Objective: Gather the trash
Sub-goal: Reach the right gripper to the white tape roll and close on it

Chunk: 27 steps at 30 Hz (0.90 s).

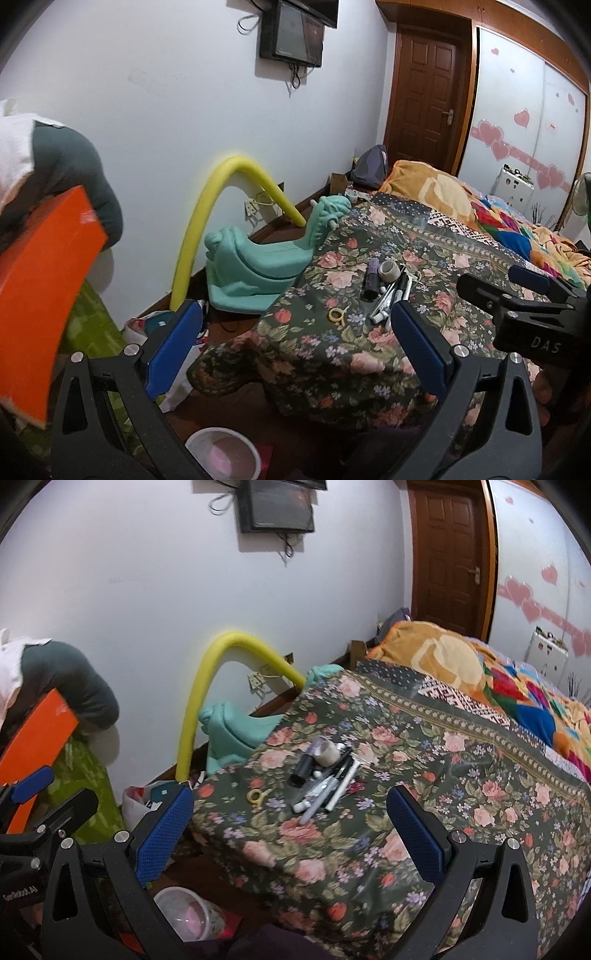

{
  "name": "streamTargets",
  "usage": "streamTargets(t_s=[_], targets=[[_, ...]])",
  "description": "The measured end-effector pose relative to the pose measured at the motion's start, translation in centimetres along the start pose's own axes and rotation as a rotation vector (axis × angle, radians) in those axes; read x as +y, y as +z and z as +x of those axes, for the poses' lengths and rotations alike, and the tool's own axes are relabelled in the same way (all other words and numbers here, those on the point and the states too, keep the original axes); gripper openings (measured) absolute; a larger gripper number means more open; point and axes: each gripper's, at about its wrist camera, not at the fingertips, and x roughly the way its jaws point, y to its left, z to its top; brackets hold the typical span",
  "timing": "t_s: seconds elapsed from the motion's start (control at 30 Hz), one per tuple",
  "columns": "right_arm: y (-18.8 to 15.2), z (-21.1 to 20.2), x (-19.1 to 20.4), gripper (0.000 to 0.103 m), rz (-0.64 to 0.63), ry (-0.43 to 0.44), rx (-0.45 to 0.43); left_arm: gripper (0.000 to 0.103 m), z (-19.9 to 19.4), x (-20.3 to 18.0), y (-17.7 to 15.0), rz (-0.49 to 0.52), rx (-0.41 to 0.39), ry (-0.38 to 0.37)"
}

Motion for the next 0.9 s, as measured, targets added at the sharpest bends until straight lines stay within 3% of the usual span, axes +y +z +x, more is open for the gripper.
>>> streamTargets(t_s=[0.5,0.67,0.8,0.9], targets=[[0.5,9.2,-7.5,0.103,0.092,0.008,0.147,0.103,13.3,-4.7,0.3,-0.029,0.191,-0.061],[1.6,12.0,-7.8,0.096,0.066,0.053,0.144,0.087,17.5,-5.2,-0.6,-0.02,0.266,-0.054],[2.3,14.1,-7.1,0.077,0.003,0.074,0.147,0.071,20.0,-5.0,-1.7,-0.022,0.326,-0.058],[2.6,15.4,-6.5,0.071,-0.027,0.102,0.145,0.059,21.3,-4.7,-2.5,-0.036,0.363,-0.073]])
